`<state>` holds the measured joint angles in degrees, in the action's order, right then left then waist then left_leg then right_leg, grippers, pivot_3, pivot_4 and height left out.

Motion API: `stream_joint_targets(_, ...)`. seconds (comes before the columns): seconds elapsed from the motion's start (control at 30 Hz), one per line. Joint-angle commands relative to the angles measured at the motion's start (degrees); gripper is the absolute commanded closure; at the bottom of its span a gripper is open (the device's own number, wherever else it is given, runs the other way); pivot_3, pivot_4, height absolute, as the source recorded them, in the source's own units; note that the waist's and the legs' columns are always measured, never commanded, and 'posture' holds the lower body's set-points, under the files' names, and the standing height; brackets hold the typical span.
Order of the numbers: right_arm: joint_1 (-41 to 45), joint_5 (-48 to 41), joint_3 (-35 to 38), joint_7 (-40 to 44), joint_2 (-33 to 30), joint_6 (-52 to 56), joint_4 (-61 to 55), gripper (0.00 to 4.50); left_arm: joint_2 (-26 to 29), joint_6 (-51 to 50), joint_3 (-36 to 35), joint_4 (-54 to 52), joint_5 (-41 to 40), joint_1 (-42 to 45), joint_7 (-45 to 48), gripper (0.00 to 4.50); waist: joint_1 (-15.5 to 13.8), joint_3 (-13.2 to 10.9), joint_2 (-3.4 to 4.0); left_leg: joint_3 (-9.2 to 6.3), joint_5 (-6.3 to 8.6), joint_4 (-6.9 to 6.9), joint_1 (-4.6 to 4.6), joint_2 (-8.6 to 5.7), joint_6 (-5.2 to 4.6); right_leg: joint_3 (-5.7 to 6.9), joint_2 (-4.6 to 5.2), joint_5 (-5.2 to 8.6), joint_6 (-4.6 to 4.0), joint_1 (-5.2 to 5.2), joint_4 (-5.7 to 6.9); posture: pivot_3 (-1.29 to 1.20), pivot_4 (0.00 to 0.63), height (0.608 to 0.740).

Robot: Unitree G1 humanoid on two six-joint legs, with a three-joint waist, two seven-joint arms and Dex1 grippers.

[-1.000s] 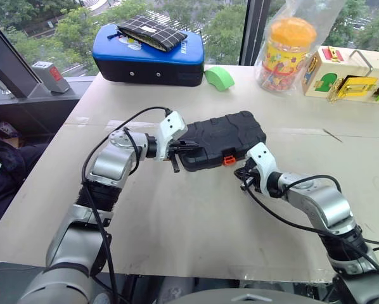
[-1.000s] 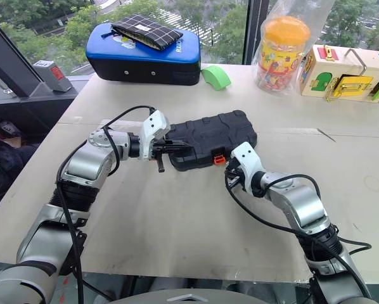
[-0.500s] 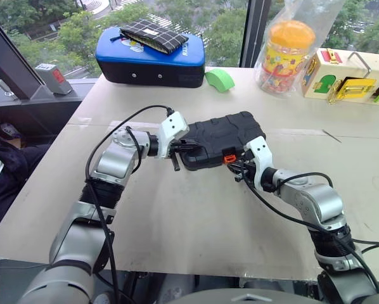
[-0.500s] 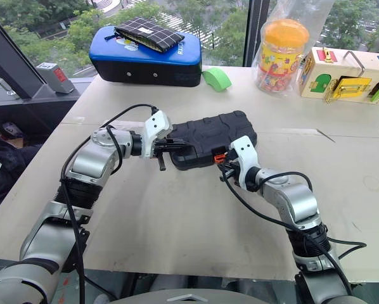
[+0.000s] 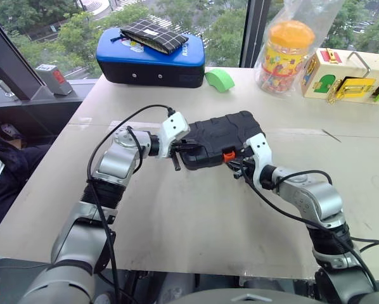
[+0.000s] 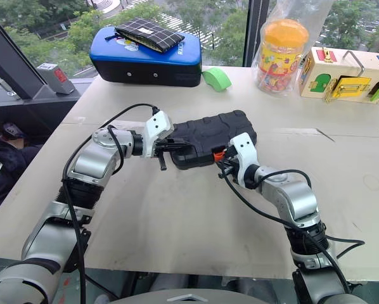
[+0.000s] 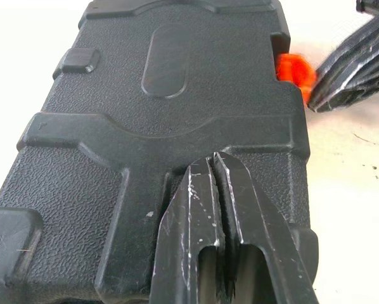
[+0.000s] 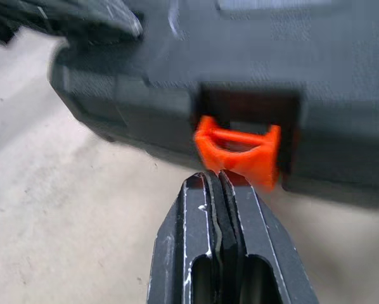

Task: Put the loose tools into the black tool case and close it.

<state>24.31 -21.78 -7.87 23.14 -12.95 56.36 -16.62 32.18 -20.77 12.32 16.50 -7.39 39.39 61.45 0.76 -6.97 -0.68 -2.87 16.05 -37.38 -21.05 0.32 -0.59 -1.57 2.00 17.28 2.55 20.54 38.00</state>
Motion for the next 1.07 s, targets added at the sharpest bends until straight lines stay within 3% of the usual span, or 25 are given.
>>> stream_joint_targets(0.03, 3.33, -0.64, 2.06, -0.62, 0.20, -1.38, -3.17, 4.50, -0.20, -2.43, 4.26, 4.31, 4.30, -3.19, -1.00, 4.44, -0.05, 0.02, 0.02, -0.03, 0.00, 0.01, 0.02, 0.00, 0.00, 0.02, 0.00, 0.00, 0.00, -0.04, -0.01, 0.00, 0.150, 0.740)
stream_joint_targets(0.17, 3.87, -0.35, 1.87, -0.24, -0.41, -2.15, -3.01, 4.50, -0.22, -1.69, 3.81, 3.44, 3.97, -4.18, -1.01, 4.44, -0.15, 0.04, 0.01, -0.17, 0.00, 0.08, 0.24, -0.01, 0.00, 0.14, 0.03, 0.02, -0.02, -0.32, -0.13, 0.00, 0.150, 0.740)
stream_joint_targets(0.27, 0.46, 1.57, -0.17, 3.90, -4.26, -9.67, -6.88, 4.50, -2.10, 2.81, -1.71, -0.19, -1.07, -6.83, -1.81, 4.44, -0.11, -0.02, 0.16, -0.16, 0.00, 0.14, 0.25, -0.01, 0.00, 0.12, 0.04, 0.02, -0.02, -0.31, -0.14, 0.00, 0.150, 0.740)
stream_joint_targets(0.3, -1.81, 2.63, 0.17, 4.75, -5.67, -13.66, -8.26, 4.26, -2.67, 0.59, -4.48, -2.73, -4.49, -7.69, -1.60, 4.49, -0.10, -0.04, 0.19, -0.17, 0.00, 0.21, 0.23, -0.01, 0.00, 0.10, 0.10, 0.03, -0.01, -0.30, -0.20, 0.00, 0.150, 0.740)
stream_joint_targets(0.4, -9.95, 1.07, 3.53, 8.98, -11.69, -17.30, -14.96, 3.18, -2.13, -6.50, -10.97, -11.46, -12.89, -11.60, -1.10, 3.66, 0.03, -0.06, 0.14, -0.34, 0.01, 0.28, -0.14, 0.01, 0.01, 0.06, 0.26, 0.03, 0.00, -0.14, -0.39, 0.00, 0.150, 0.740)
stream_joint_targets(0.5, -17.96, -2.52, 8.73, 12.89, -17.28, -17.97, -22.16, 1.61, 0.71, -12.21, -14.61, -20.44, -18.65, -17.12, -0.84, 2.10, 0.32, -0.11, 0.10, -0.56, 0.00, 0.20, -0.80, 0.01, 0.03, 0.04, 0.26, 0.02, 0.02, 0.46, -0.40, 0.00, 0.150, 0.740)
stream_joint_targets(0.6, -29.12, -8.49, 19.90, 17.73, -23.15, -16.60, -30.24, 0.15, 5.20, -16.94, -19.70, -29.78, -24.08, -25.17, -0.58, 0.64, 0.60, -0.15, 0.12, -0.68, 0.01, 0.50, -0.75, 0.01, 0.02, -0.13, 0.22, 0.02, 0.02, 0.47, -0.73, 0.00, 0.150, 0.740)
stream_joint_targets(0.63, -33.01, -10.32, 24.71, 19.03, -24.49, -16.24, -31.99, 0.00, 6.76, -18.49, -21.78, -32.23, -25.73, -27.92, -0.74, 0.18, 0.56, -0.16, 0.11, -0.70, 0.01, 0.67, -0.72, 0.02, 0.02, -0.14, 0.23, 0.02, 0.01, 0.45, -0.95, 0.00, 0.150, 0.740)
stream_joint_targets(0.77, -50.15, -13.31, 45.18, 28.48, -26.73, -18.45, -33.83, 0.00, 12.27, -20.40, -31.52, -38.91, -28.29, -41.18, 0.59, 0.08, -0.05, -0.41, 0.15, -0.76, 0.01, 0.82, -0.56, 0.03, 0.03, -0.05, 0.28, 0.00, -0.03, 0.26, -1.10, 0.00, 0.150, 0.740)
stream_joint_targets(0.83, -55.86, -14.33, 51.28, 31.69, -26.25, -20.28, -33.93, 0.00, 13.71, -19.94, -35.02, -40.85, -28.38, -46.61, 0.98, 0.08, -0.35, -0.42, 0.12, -0.70, 0.01, 0.90, -0.48, 0.02, 0.05, -0.03, 0.37, -0.01, -0.07, 0.10, -1.27, 0.00, 0.150, 0.740)
stream_joint_targets(0.97, -62.80, -15.29, 56.67, 35.48, -25.59, -23.96, -32.64, 0.00, 15.15, -17.35, -37.61, -42.43, -28.21, -53.31, 1.60, 0.08, -0.57, -0.53, 0.16, -0.66, 0.01, 0.88, -0.56, 0.01, 0.08, -0.03, 0.50, 0.00, -0.11, 0.15, -1.34, 0.00, 0.150, 0.740)
stream_joint_targets(1.07, -64.83, -14.48, 56.82, 36.15, -25.06, -26.58, -30.68, 0.00, 15.46, -16.63, -37.66, -42.02, -28.77, -55.23, 2.40, 0.08, -0.64, -0.50, 0.16, -0.45, 0.01, 0.90, -0.53, 0.02, 0.09, -0.04, 0.67, 0.12, -0.31, 0.15, -1.34, 0.00, 0.150, 0.740)
